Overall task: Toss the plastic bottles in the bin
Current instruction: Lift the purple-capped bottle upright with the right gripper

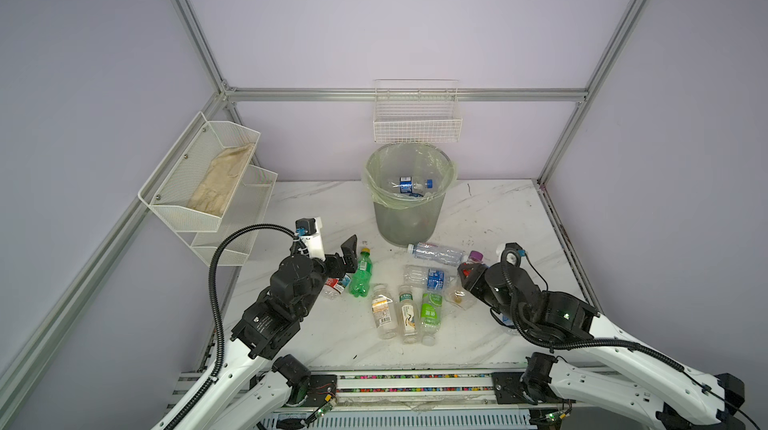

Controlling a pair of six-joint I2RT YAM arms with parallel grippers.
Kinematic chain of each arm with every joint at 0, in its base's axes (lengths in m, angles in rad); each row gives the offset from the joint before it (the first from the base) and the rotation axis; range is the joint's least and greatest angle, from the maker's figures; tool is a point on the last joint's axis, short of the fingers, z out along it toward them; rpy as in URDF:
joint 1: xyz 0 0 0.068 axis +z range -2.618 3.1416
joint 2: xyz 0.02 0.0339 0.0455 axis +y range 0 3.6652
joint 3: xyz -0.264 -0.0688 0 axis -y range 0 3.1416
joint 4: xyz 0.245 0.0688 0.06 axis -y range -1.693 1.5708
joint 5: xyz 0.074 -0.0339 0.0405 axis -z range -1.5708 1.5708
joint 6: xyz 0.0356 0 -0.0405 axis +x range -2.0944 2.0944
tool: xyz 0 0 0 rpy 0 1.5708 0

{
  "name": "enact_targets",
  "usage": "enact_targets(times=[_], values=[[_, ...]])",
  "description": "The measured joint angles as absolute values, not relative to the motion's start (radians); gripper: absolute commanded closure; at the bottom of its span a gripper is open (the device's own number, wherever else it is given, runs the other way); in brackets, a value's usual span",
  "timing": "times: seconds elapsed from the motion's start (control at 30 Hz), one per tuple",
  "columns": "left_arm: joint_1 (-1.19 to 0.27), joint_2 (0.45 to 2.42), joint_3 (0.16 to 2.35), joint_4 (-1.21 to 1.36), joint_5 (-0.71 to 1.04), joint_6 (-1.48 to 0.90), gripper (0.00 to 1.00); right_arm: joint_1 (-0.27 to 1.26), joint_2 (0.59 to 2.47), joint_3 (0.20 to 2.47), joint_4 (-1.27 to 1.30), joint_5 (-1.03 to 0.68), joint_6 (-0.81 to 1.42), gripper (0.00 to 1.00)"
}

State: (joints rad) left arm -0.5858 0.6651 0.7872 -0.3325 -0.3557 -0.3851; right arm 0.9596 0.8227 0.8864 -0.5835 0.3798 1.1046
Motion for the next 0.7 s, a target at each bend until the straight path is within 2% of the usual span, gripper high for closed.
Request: enact_targets(times=[0.3,0.7], values=[[-0.586,0.629,0.761,-0.362,-0.352,-0.410,0.00,0.960,0.852,1.000,-0.412,0.316,0.799,1.00],[-0.586,0.642,0.761,-0.361,-0.352,-0.410,0.00,0.960,0.841,1.080,-0.412,0.355,0.661,1.00]])
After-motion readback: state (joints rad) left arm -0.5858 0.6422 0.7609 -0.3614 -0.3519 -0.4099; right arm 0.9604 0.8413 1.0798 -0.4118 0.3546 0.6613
